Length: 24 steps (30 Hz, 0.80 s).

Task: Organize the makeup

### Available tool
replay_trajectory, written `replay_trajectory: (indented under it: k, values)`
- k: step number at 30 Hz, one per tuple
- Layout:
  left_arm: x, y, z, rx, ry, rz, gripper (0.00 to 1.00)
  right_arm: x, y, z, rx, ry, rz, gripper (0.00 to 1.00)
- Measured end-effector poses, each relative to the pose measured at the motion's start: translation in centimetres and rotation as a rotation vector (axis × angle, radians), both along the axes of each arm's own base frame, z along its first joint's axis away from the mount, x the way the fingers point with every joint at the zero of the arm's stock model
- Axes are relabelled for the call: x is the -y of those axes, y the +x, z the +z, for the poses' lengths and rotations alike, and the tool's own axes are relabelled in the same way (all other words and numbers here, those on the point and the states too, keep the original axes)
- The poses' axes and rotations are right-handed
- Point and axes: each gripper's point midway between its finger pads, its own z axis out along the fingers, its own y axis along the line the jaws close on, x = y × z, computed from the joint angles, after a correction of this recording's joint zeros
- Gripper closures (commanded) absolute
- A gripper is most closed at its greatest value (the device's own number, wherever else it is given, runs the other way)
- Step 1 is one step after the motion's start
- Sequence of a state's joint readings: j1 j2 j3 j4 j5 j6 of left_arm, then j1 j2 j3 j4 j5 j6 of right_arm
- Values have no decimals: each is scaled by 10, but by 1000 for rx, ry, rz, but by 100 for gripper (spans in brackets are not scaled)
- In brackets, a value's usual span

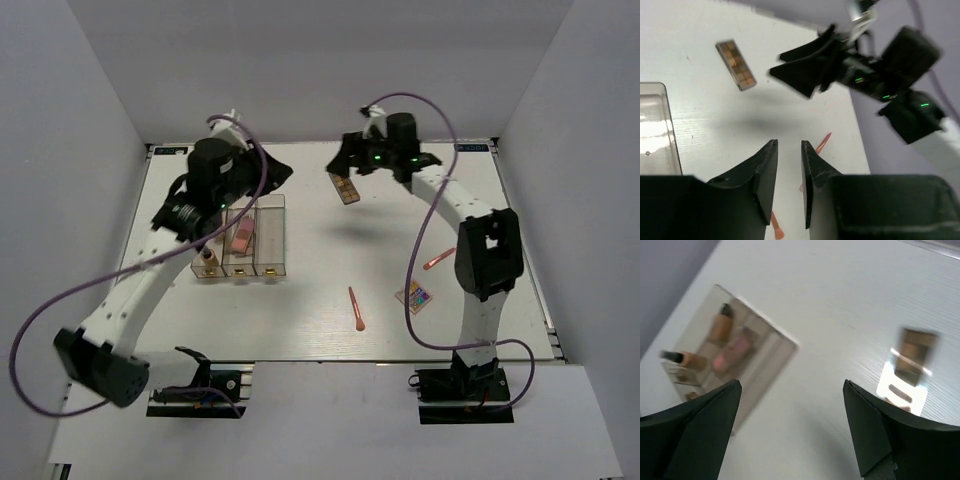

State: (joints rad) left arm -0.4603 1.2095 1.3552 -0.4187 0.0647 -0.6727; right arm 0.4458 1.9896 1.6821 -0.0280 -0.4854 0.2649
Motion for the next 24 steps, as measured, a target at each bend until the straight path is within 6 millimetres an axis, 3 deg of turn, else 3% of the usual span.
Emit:
replay_trajectory:
  k: [2, 4, 5, 7, 8, 9, 11, 13, 15, 16, 18, 22, 24]
  values:
    - [17, 18, -28, -74, 15, -35, 69, 53, 18, -12, -3, -53, -69, 11]
    - [33, 35, -61, -158, 32, -62, 70, 93, 27, -27, -24, -108, -122, 14]
    - [41, 45, -79, -201, 40, -72, 68, 110, 29, -34, -36, -134, -143, 35]
    - [54, 59, -112, -282, 59, -86, 63, 138, 27, -47, -72, -183, -175, 62]
    - [62, 66, -127, -323, 70, -91, 54, 152, 24, -52, -92, -198, -193, 85]
    - [70, 73, -141, -362, 85, -96, 48, 165, 20, -55, -108, -213, -210, 91]
    - [88, 91, -162, -420, 110, -103, 31, 187, 10, -59, -145, -229, -246, 88]
    - [111, 112, -181, -467, 139, -106, 24, 207, 1, -56, -156, -235, -283, 72]
    - [134, 134, -197, -476, 156, -108, 6, 224, -7, -51, -151, -242, -318, 61]
    - [142, 140, -209, -493, 165, -100, 4, 231, -11, -47, -142, -244, -332, 51]
    - [148, 141, -240, -553, 193, -76, 2, 239, -17, -38, -122, -246, -351, 46]
    - [142, 130, -296, -675, 270, -11, 2, 243, -28, -30, -96, -244, -363, 44]
    - [139, 131, -309, -690, 286, 12, 2, 245, -33, -33, -100, -240, -367, 43]
